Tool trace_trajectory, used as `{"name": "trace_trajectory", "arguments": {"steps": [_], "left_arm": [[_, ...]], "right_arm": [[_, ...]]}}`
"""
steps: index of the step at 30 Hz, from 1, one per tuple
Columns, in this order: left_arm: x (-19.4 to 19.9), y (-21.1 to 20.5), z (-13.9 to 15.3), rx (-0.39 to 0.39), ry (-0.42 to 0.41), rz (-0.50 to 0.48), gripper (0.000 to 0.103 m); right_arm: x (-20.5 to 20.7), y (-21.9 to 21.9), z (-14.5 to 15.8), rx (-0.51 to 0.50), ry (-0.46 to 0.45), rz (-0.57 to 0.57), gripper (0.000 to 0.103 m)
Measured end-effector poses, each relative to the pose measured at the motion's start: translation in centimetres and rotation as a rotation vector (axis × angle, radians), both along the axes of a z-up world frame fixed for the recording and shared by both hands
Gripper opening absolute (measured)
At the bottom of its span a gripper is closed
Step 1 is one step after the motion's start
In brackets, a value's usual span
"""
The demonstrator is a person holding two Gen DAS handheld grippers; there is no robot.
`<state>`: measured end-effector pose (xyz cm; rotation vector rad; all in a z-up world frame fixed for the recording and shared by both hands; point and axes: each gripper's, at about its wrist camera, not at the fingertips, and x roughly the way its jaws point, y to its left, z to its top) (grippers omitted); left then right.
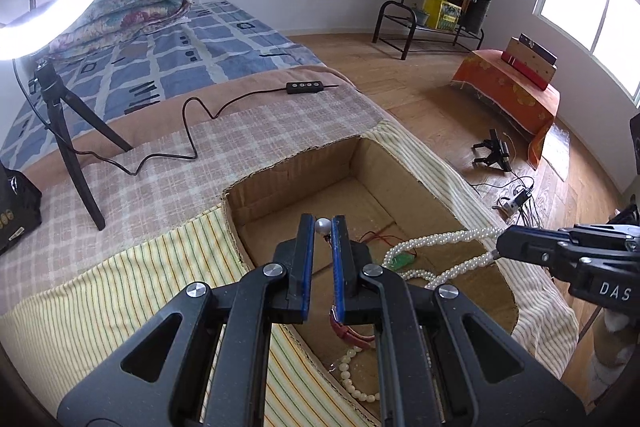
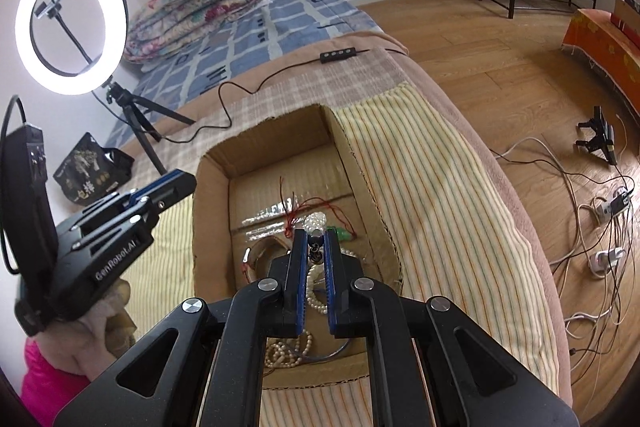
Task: Organize jewelry
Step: 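Carry necklace and pearl stud into the box and open both tools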
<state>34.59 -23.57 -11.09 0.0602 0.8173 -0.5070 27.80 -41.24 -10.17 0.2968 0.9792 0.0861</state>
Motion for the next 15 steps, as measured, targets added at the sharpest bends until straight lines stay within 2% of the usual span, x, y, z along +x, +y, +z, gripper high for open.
{"name": "trace_trajectory", "arguments": {"steps": [2, 4, 6, 7, 8, 15], "left_arm": [[0.1, 0.1, 0.0, 0.004, 0.004, 0.006, 0.007], [0.2, 0.3, 0.1, 0.004, 0.007, 0.007, 0.012], [0.1, 0.4, 0.3, 0.001, -0.003, 0.013, 0.038], [0.0, 0.6, 0.5, -0.003, -0.01, 0.018, 0.04], [-0.1, 0.7, 0.7, -0.008, -0.014, 0.019, 0.041], [-0.8, 1.5, 1.7, -0.015, -0.033, 0.028, 0.041]], "right_arm": [[-0.1, 0.1, 0.0, 0.004, 0.001, 0.005, 0.007], [-0.1, 0.2, 0.1, 0.0, -0.004, -0.004, 0.007], [-0.1, 0.2, 0.2, 0.001, -0.007, -0.006, 0.013], [0.0, 0.3, 0.2, 0.003, -0.007, -0.008, 0.021], [-0.1, 0.3, 0.2, 0.005, -0.007, -0.01, 0.026], [-0.3, 0.6, 0.4, -0.019, -0.017, -0.01, 0.026]]}}
